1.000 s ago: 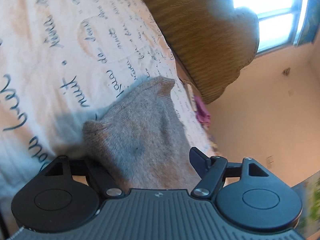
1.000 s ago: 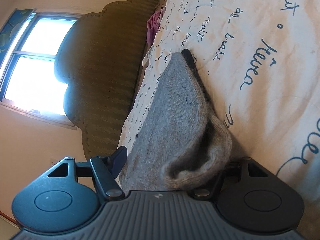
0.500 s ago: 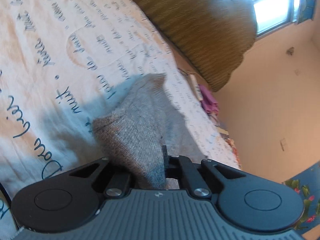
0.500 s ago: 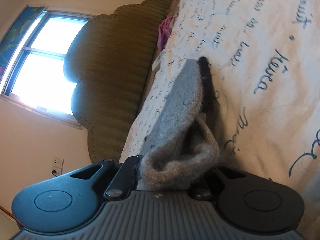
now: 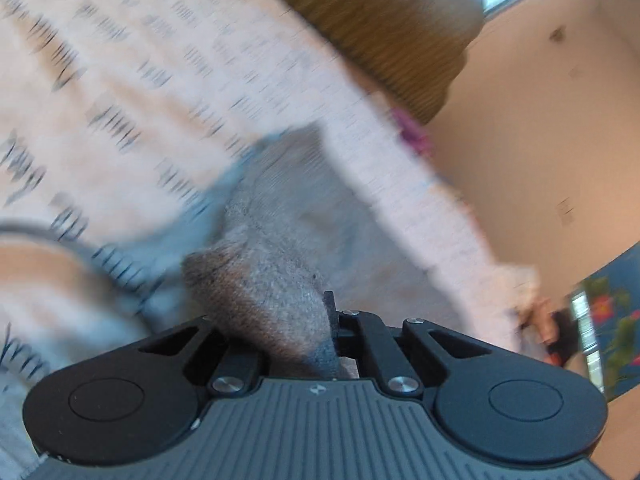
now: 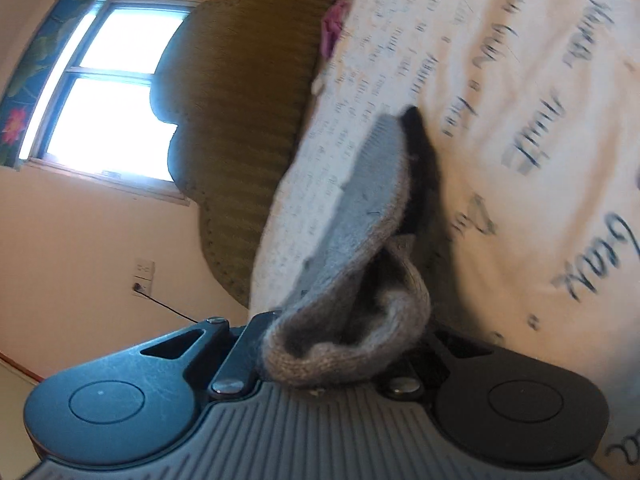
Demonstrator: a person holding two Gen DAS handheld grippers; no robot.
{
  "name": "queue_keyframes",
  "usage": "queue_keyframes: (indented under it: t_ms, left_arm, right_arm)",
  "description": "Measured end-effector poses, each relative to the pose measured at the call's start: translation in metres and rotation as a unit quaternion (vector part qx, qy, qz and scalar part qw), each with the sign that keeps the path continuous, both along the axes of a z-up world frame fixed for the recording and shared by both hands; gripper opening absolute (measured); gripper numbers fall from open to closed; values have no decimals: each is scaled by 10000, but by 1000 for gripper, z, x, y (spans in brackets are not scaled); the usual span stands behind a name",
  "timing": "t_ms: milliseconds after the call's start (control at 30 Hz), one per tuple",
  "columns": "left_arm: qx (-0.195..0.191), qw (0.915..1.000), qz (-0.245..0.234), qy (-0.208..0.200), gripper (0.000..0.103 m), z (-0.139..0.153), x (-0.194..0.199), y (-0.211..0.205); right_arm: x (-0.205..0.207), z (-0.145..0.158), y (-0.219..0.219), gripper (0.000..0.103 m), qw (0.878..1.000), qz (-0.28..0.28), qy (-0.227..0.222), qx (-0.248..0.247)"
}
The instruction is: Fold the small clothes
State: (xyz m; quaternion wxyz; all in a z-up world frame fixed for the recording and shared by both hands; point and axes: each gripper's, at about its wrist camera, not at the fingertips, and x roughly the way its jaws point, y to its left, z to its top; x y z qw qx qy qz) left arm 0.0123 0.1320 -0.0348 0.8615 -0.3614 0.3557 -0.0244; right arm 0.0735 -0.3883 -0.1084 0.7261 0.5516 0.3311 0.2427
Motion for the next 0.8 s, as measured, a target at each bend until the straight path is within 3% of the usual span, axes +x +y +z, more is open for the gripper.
queue_keyframes:
  t_ms: [67, 100, 167, 200, 300, 367, 500, 600, 667, 800]
  left_arm:
    - [309, 9994, -90, -85, 13, -8, -9, 1]
    - [428, 9989, -60, -175, 23, -2, -15, 3]
    - [828, 9955, 53, -456, 26, 18, -31, 11]
    - [1062, 9923, 200, -607, 33, 29, -40, 15]
    - [1672, 9769, 669, -1154, 38, 61, -65, 26]
    - [1942, 9663, 778, -1503, 41, 82, -60, 17]
    - [2504, 9472, 408, -1959, 70, 95, -17, -38]
    - [3308, 9281, 7, -1707, 74, 83, 43, -84]
    - [3873, 9129, 20, -1287, 73, 71, 82, -96]
    - [4104, 9102, 30, -555, 74, 53, 137, -74]
  right_arm:
    - [-3, -16, -4, 8, 9994, -119, 302, -94]
    - [-4, -18, -9, 8, 9992, -116, 372, -80]
    - [-10, -9, -25, 13, 9985, -247, 438, -192]
    - [-18, 0, -35, 20, 9978, -397, 330, -408]
    - [-36, 26, -60, 36, 9897, -1017, -126, -1004]
    - [-35, 48, -62, 36, 9837, -1096, -530, -1324]
    - [0, 91, -10, 40, 9707, -674, -1313, -1897]
    - [43, 99, 48, 50, 9596, -274, -1559, -2327]
    - [77, 97, 75, 50, 9484, -80, -1345, -2871]
    - [122, 88, 83, 50, 9003, -237, -1104, -4204]
